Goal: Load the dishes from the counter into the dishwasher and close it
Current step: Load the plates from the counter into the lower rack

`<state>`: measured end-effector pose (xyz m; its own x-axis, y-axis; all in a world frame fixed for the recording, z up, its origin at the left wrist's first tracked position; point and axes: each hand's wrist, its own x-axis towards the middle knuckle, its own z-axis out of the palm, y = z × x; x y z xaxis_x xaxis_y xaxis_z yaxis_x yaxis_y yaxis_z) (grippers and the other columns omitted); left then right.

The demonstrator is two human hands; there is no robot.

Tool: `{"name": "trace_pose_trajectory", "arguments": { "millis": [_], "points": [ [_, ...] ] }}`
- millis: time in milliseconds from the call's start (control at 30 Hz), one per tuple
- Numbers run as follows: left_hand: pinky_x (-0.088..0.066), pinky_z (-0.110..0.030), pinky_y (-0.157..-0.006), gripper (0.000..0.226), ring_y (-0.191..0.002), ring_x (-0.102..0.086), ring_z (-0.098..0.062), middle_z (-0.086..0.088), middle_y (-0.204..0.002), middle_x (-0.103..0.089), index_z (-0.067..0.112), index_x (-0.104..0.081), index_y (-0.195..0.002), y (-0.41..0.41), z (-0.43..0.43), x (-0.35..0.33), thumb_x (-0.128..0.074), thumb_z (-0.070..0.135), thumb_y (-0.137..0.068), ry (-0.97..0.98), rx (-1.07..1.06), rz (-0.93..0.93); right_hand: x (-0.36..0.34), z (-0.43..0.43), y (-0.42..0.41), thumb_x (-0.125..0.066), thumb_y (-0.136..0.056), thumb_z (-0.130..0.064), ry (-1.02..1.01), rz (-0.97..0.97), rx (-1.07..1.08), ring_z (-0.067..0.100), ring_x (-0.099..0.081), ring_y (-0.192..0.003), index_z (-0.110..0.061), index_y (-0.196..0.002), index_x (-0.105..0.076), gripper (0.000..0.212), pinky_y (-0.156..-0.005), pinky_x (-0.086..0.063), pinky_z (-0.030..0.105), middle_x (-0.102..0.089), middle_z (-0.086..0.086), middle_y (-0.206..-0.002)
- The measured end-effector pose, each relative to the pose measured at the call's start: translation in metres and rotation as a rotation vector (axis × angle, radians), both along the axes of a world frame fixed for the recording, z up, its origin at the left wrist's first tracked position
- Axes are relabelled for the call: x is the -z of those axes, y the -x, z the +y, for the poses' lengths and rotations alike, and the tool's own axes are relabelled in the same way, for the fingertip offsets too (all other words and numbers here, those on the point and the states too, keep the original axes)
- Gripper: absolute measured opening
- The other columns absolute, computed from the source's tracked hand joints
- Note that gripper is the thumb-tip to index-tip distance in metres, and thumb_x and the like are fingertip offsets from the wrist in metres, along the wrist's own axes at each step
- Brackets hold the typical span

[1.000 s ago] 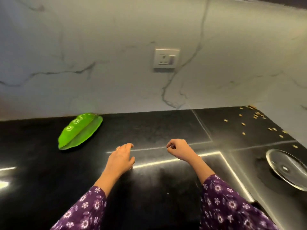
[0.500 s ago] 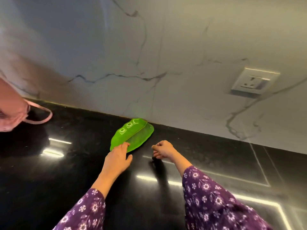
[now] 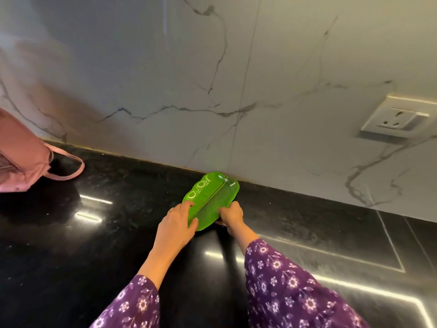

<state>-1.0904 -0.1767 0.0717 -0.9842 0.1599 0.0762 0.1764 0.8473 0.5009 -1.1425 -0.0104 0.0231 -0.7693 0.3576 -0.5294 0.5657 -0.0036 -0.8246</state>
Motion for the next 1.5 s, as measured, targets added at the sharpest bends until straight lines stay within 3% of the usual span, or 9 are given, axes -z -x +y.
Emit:
{"name": "trace_pose_trajectory", "arguments": {
  "millis": [67, 133, 333, 733, 900, 1133, 1267, 1367, 1500],
  "points": [
    [-0.051, -0.039, -0.081, 0.045, -0.108, -0.056, -0.023, -0.003, -0.116, -0.058, 0.017, -0.048, -0.129, -0.005, 0.008, -0.006, -0.059, 0.029, -0.087, -0.008, 0.038, 0.020, -0.006, 0.023, -0.017, -0.057, -0.076, -0.004, -0.169, 0.055, -0.048, 0.032, -0.061, -0.094, -0.006, -0.101, -0.047, 0.027, -0.071, -0.057, 0.047, -0.057, 0.013, -0.103],
    [-0.051, -0.037, -0.080, 0.043, -0.107, -0.056, -0.022, -0.002, -0.112, -0.059, 0.017, -0.048, -0.128, -0.012, 0.023, -0.013, -0.058, 0.030, -0.088, 0.002, 0.091, 0.043, -0.023, 0.052, -0.044, -0.055, -0.079, -0.007, -0.307, 0.113, -0.087, 0.029, -0.059, -0.089, -0.008, -0.097, -0.044, 0.021, -0.074, -0.053, 0.041, -0.055, 0.010, -0.094],
    [-0.047, -0.038, -0.088, 0.044, -0.116, -0.052, -0.024, -0.005, -0.123, -0.057, 0.015, -0.047, -0.130, -0.050, 0.100, -0.033, -0.058, 0.028, -0.089, -0.049, 0.309, 0.062, -0.064, 0.148, -0.144, -0.048, -0.089, -0.008, -0.549, 0.224, -0.040, 0.009, -0.046, -0.063, -0.012, -0.096, -0.039, 0.012, -0.046, -0.030, 0.013, -0.046, -0.006, -0.071],
    [-0.047, -0.038, -0.085, 0.040, -0.109, -0.057, -0.025, -0.005, -0.117, -0.061, 0.015, -0.052, -0.124, -0.246, 0.311, -0.051, -0.060, 0.026, -0.086, -0.109, 1.097, 0.103, -0.092, 0.253, -0.491, -0.049, -0.090, -0.012, -0.852, 0.104, 0.621, 0.027, -0.061, -0.080, -0.009, -0.110, -0.056, 0.022, -0.070, -0.043, 0.033, -0.067, 0.011, -0.088],
    [-0.046, -0.041, -0.088, 0.044, -0.112, -0.056, -0.030, -0.011, -0.119, -0.061, 0.010, -0.053, -0.124, -0.407, 0.368, -0.052, -0.064, 0.023, -0.084, -0.142, 1.475, 0.062, -0.093, 0.217, -0.679, -0.049, -0.092, -0.015, -0.821, -0.038, 0.938, 0.016, -0.055, -0.071, -0.011, -0.115, -0.057, 0.025, -0.065, -0.043, 0.031, -0.061, 0.001, -0.081],
    [-0.048, -0.045, -0.089, 0.045, -0.109, -0.058, -0.033, -0.014, -0.116, -0.062, 0.007, -0.054, -0.121, -0.629, 0.355, -0.036, -0.062, 0.027, -0.081, -0.146, 1.963, -0.040, -0.078, 0.093, -0.887, -0.056, -0.091, -0.016, -0.723, -0.304, 1.390, 0.021, -0.055, -0.074, -0.001, -0.104, -0.064, 0.021, -0.068, -0.038, 0.030, -0.066, 0.015, -0.083],
    [-0.048, -0.043, -0.087, 0.043, -0.104, -0.060, -0.035, -0.014, -0.112, -0.063, 0.007, -0.056, -0.118, -0.722, 0.320, -0.021, -0.070, 0.018, -0.079, -0.119, 2.203, -0.035, -0.044, 0.011, -0.960, -0.065, -0.087, -0.025, -0.546, -0.419, 1.573, 0.015, -0.052, -0.061, -0.003, -0.078, -0.067, 0.024, -0.061, -0.042, 0.037, -0.063, 0.012, -0.067],
    [-0.047, -0.044, -0.089, 0.043, -0.109, -0.058, -0.035, -0.014, -0.118, -0.061, 0.006, -0.056, -0.120, -0.767, 0.295, -0.013, -0.069, 0.018, -0.081, -0.099, 2.309, -0.061, -0.024, -0.045, -0.988, -0.072, -0.081, -0.024, -0.408, -0.446, 1.647, 0.000, -0.044, -0.047, -0.017, -0.057, -0.059, 0.028, -0.048, -0.032, 0.022, -0.052, -0.006, -0.051],
    [-0.047, -0.043, -0.089, 0.043, -0.115, -0.054, -0.032, -0.010, -0.124, -0.058, 0.012, -0.052, -0.126, -0.813, 0.268, -0.005, -0.059, 0.025, -0.086, -0.032, 2.411, -0.068, 0.008, -0.104, -1.017, -0.067, -0.084, -0.022, -0.252, -0.634, 1.694, 0.016, -0.050, -0.069, 0.001, -0.086, -0.066, 0.023, -0.051, -0.028, 0.027, -0.052, 0.004, -0.068]
  ]
}}
